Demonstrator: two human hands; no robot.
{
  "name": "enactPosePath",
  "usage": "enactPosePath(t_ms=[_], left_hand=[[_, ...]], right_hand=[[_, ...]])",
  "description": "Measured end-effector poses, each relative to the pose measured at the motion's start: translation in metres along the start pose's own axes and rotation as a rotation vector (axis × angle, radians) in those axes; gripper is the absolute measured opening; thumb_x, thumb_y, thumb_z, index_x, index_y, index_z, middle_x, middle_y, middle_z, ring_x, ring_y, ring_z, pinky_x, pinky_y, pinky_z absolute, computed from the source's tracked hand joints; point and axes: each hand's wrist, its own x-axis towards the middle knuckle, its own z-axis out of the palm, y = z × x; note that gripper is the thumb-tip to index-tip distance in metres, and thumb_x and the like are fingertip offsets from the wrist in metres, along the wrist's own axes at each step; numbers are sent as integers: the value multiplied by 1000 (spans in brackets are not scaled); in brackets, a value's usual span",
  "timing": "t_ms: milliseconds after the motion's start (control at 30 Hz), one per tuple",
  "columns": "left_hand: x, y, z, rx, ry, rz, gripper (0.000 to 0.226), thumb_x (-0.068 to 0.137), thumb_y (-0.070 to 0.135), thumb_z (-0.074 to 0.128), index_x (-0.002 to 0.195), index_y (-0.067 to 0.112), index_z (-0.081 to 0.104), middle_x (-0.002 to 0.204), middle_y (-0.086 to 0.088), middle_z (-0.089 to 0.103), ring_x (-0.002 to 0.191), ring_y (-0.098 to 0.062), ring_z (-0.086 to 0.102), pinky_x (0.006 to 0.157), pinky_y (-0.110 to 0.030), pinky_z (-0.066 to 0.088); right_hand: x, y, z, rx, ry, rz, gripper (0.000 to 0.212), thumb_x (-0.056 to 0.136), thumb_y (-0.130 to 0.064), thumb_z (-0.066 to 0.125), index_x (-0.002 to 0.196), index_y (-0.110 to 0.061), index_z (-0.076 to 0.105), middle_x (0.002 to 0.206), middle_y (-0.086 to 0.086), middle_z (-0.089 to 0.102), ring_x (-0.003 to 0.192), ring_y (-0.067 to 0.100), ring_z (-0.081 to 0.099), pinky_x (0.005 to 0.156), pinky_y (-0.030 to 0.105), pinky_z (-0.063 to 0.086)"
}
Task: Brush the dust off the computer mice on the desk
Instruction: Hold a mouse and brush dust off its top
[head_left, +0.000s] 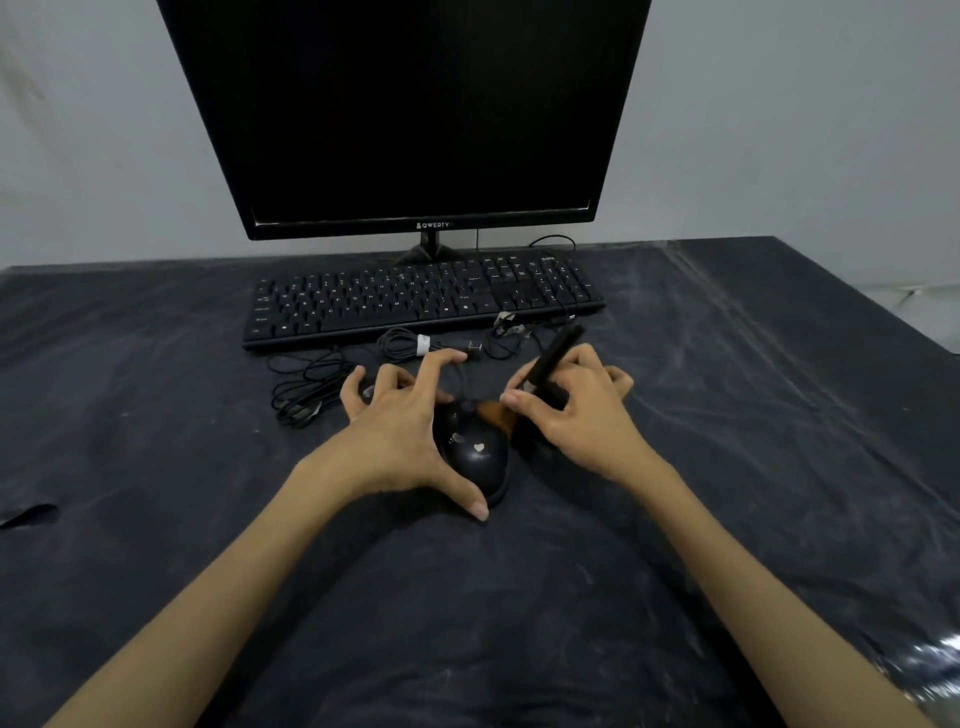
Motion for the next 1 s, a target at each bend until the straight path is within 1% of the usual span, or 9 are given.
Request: enactPosePath(t_ms=[167, 200, 267, 400, 567, 667, 833, 900, 1000], left_hand=[[1, -1, 0, 3, -6, 4, 131, 30, 71, 80, 132, 48, 1, 130, 14, 52, 131, -9, 15, 110, -47, -10], [1, 0, 0, 4, -3, 5, 131, 30, 71, 80, 132, 48, 1, 130, 14, 52, 130, -8, 15, 110, -47, -10], [1, 0, 0, 8, -3, 2, 131, 30, 70, 80, 132, 48, 1, 130, 14, 52, 130, -8, 15, 110, -48, -10], [0, 1, -1, 7, -8, 0, 131, 31, 70, 81, 132, 48, 0, 131, 14, 52, 131, -10, 15, 110, -47, -10], [0, 2, -1, 10, -6, -1, 130, 32, 69, 81, 131, 48, 0, 131, 12, 52, 131, -10, 15, 110, -47, -10], [1, 0, 0, 12, 1, 1, 131, 30, 71, 80, 131, 49, 0, 130, 13, 53, 132, -11, 15, 110, -47, -10], [2, -1, 1, -4, 3, 1, 131, 27, 71, 80, 130, 50, 2, 127, 15, 53, 131, -8, 16, 109, -46, -11], [2, 0, 0, -5, 0, 0, 131, 27, 71, 80, 130, 49, 2, 127, 15, 53, 132, -8, 16, 110, -47, -11], [1, 1, -1, -5, -7, -3, 131, 28, 71, 80, 131, 49, 2, 128, 14, 53, 132, -10, 16, 110, -48, -11]], right_hand=[[-32, 5, -11, 128, -88, -60, 16, 78, -53, 62, 81, -38, 68, 105, -16, 61, 121, 3, 37, 97, 20, 13], [-33, 6, -11, 134, -97, -62, 14, 79, -51, 64, 81, -38, 68, 105, -16, 62, 120, 2, 38, 97, 21, 14], [-24, 8, -9, 113, -95, -54, 11, 81, -49, 65, 80, -38, 67, 108, -15, 62, 118, 2, 38, 94, 25, 14], [5, 7, 0, 2, -52, -13, 11, 78, -57, 59, 73, -47, 61, 113, -11, 60, 117, 6, 37, 86, 24, 12], [19, -5, 3, -2, -37, -23, 7, 84, -42, 66, 81, -44, 60, 92, -20, 48, 107, 0, 31, 104, 36, 17], [10, -6, -1, -21, -42, -52, 4, 84, -43, 65, 82, -43, 62, 100, -16, 55, 110, 1, 34, 102, 36, 17], [-14, -2, -34, 40, -212, -18, 4, 82, -42, 68, 80, -43, 65, 109, -8, 54, 112, 4, 39, 99, 28, 15], [-14, -3, -43, 100, -109, 15, 7, 82, -37, 69, 78, -40, 65, 102, -18, 58, 113, 5, 42, 102, 29, 17], [-8, -11, -35, 235, 75, 45, 16, 82, -33, 71, 74, -45, 63, 89, -46, 54, 114, 10, 49, 111, 46, 27]])
